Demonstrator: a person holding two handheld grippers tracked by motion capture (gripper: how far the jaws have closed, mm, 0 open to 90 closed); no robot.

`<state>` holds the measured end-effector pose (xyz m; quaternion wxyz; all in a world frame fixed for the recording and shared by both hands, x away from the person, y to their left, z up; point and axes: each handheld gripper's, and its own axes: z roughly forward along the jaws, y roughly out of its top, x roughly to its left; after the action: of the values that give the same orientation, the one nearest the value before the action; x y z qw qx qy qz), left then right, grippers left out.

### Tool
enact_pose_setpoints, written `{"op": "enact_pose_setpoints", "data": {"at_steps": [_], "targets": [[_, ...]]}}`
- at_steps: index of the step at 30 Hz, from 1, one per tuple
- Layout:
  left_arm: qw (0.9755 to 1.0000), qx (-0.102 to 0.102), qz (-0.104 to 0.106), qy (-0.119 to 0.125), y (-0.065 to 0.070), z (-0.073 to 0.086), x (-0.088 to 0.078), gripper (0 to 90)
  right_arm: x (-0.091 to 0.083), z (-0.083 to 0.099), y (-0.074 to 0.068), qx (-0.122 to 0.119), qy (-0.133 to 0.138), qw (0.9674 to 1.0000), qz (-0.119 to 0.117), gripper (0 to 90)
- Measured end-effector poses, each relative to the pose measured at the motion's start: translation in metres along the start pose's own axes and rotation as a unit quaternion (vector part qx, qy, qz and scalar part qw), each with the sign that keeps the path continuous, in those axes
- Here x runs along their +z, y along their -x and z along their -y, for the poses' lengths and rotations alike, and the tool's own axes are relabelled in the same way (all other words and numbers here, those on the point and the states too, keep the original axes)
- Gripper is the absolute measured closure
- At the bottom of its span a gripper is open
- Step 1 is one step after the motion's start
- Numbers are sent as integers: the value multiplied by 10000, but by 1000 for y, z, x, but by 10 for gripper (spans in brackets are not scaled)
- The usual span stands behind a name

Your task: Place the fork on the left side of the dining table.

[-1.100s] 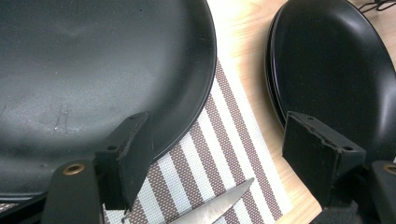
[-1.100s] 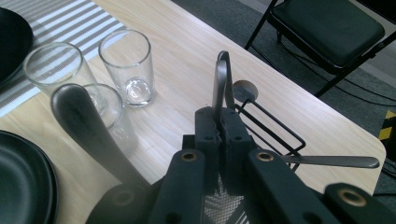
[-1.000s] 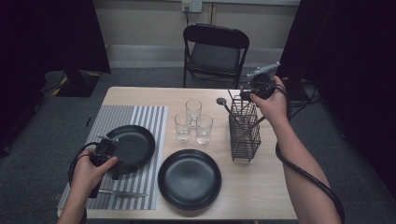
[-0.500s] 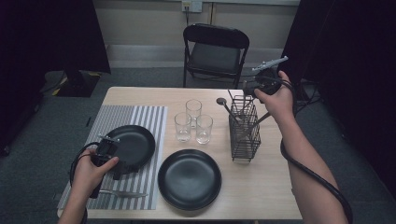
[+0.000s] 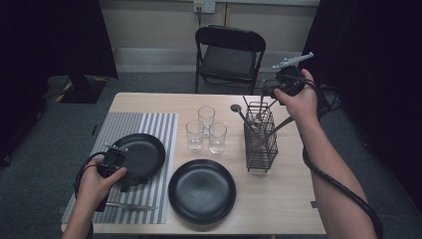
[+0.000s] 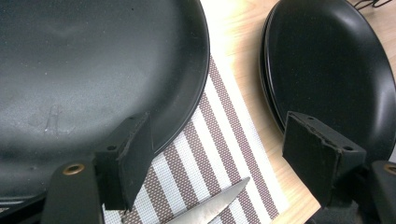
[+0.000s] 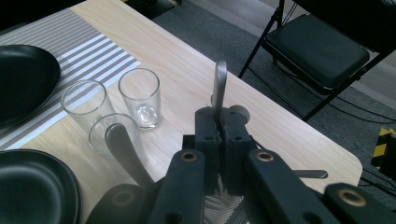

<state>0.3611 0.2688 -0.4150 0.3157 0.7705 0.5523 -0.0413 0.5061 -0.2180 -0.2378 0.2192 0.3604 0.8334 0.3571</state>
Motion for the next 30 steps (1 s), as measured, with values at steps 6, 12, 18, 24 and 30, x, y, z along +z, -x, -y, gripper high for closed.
{"op": "enact_pose_setpoints", "data": {"at_steps": [6,12,18,24,30], "targets": [[10000,-6,-23,35,1,0,-1,244,-8,-5,-1,25,43,10000,-4,874],[10000,35,-17,6,2,0,-1,243,-16,-8,-4,-9,106,9999,-17,874],[10000,43,-16,15,3,-1,-1,243,-24,-8,-8,-61,157,9998,-53,874],[10000,74,-21,-20,4,-1,0,242,-32,-8,-13,-91,211,9997,-101,875],[10000,74,-37,-11,5,-1,0,242,-39,-7,-20,-166,253,9993,-232,874]]}}
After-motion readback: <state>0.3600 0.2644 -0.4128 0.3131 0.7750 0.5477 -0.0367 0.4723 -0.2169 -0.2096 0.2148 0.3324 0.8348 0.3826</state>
